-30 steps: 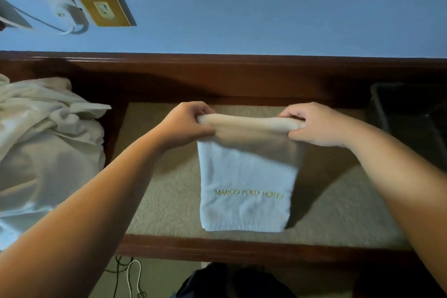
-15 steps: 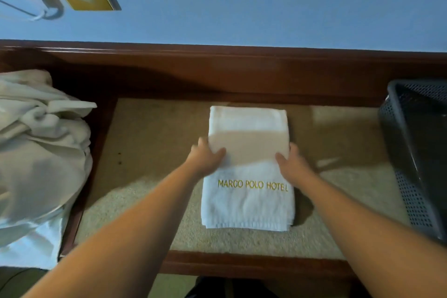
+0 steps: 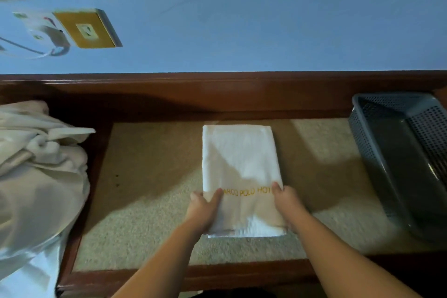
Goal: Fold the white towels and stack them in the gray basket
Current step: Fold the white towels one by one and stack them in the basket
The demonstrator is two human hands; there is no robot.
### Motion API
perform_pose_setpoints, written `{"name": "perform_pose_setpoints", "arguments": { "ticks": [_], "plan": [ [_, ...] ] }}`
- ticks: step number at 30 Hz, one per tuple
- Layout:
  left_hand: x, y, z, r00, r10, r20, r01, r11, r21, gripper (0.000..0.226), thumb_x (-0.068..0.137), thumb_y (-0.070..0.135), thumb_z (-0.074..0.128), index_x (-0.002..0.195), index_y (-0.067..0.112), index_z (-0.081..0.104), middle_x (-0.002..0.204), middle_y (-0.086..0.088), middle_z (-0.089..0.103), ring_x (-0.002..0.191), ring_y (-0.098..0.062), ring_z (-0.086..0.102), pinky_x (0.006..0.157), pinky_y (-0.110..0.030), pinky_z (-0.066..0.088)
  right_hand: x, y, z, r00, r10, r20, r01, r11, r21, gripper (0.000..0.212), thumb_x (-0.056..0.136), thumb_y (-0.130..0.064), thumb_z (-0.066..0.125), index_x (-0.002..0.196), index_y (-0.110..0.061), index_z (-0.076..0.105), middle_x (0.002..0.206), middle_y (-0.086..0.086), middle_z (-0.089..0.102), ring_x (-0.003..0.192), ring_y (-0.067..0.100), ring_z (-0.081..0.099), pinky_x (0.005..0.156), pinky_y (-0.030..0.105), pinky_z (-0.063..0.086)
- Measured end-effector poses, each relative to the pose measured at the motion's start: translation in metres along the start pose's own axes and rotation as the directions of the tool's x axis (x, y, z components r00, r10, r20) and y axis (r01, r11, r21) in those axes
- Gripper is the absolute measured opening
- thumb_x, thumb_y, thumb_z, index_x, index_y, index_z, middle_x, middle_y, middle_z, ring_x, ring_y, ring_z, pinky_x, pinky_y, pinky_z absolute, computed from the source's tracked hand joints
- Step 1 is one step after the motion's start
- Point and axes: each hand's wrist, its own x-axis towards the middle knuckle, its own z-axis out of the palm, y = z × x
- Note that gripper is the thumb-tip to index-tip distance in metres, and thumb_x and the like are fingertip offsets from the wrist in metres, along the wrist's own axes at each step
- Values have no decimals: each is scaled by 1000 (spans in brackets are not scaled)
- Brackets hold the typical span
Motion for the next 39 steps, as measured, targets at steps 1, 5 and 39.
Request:
{"name": "perform_pose_setpoints", "arguments": {
  "ticks": [1,5,39],
  "plan": [
    [-3,-1,-3,1000,-5,10,5,1000,-3,70,94,66,60,134,12,45,112,-4,64,94,-23,68,77,-41,60,-3,0,-2,1000,-4,0,4,1000,-2,55,107,-46,47,117,4,66,115,24,70,106,39,67,91,46,56],
    [-13,-10,-16,996,28,86,-28,1000,-4,57,97,63,58,126,14,63,102,-2,73,89,-22,73,74,-36,60,-24,-2,-10,1000,3,26,-3,1000,-31,57,106,-49,47,124,2,62,123,22,68,112,39,65,96,46,55],
    [-185,294,319,707,698,113,-678,715,-171,20,106,44,53,124,35,51,109,15,67,102,-5,64,89,-34,48,34,52,-490,824,-378,-422,448,890,78,29,106,-43,51,98,-18,64,92,2,72,87,19,68,78,40,53]
  ]
}}
